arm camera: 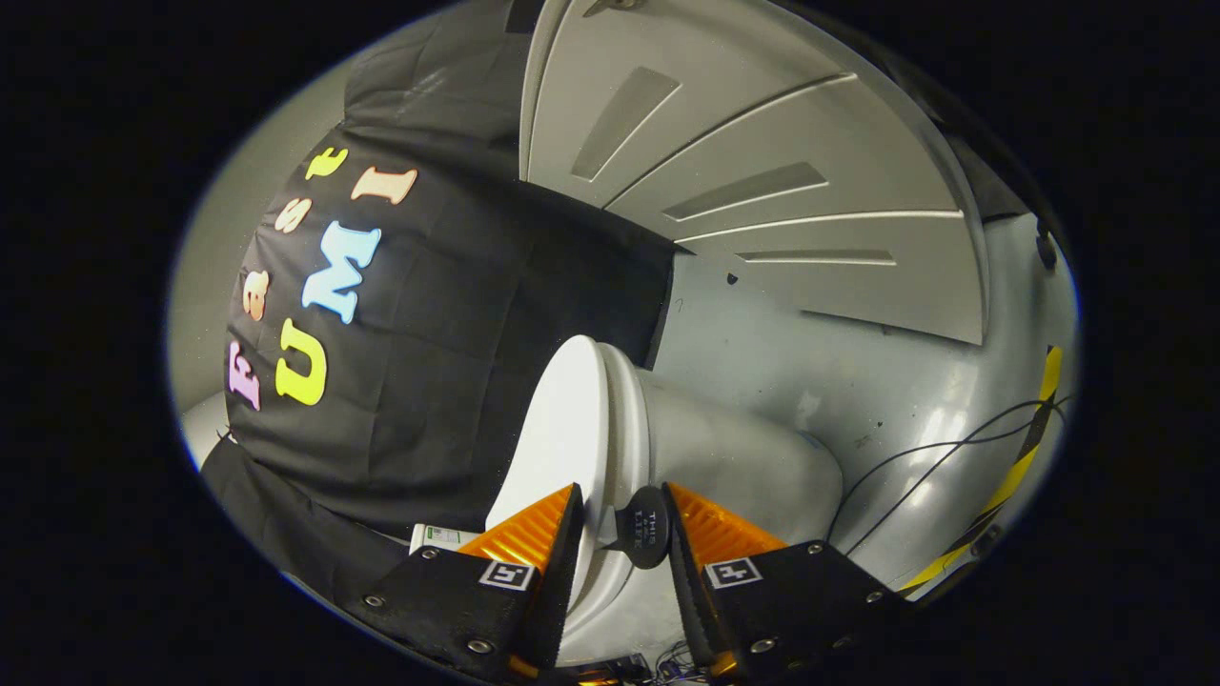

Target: Open the toilet lid.

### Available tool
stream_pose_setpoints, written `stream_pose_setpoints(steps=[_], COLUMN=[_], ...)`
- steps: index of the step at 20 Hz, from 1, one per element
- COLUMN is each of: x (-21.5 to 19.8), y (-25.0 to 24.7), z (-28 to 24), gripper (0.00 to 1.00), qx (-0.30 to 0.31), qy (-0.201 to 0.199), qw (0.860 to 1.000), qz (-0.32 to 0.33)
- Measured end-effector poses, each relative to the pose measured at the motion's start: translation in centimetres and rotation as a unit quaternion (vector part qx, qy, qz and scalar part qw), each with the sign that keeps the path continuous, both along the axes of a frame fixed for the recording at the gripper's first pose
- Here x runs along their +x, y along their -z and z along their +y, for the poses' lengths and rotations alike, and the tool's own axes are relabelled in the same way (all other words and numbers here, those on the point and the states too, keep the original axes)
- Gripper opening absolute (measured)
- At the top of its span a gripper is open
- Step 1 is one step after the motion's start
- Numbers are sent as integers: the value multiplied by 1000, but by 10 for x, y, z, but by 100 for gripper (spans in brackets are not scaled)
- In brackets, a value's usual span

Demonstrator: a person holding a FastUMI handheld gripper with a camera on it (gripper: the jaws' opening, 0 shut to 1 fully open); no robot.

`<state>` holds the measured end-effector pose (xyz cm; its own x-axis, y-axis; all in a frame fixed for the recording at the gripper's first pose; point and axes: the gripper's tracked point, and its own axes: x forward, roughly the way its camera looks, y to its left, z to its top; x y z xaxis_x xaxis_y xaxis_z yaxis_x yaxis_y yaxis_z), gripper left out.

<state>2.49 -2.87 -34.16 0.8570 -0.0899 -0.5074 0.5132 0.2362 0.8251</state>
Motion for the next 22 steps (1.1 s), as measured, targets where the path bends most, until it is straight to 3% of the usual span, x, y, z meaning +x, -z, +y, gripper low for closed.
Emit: stream_pose_setpoints(steps=[3,4,5,9,22], x=[-1,-7,-5,-3,12], y=[4,4,7,2,-67], z=[-6,-2,-5,-6,-8], gripper=[39,34,14,0,0], qx=[0,2,1,-5,-53], qy=[14,-1,4,2,-21], qw=[1000,1000,1000,1000,998], qz=[10,20,19,13,-1])
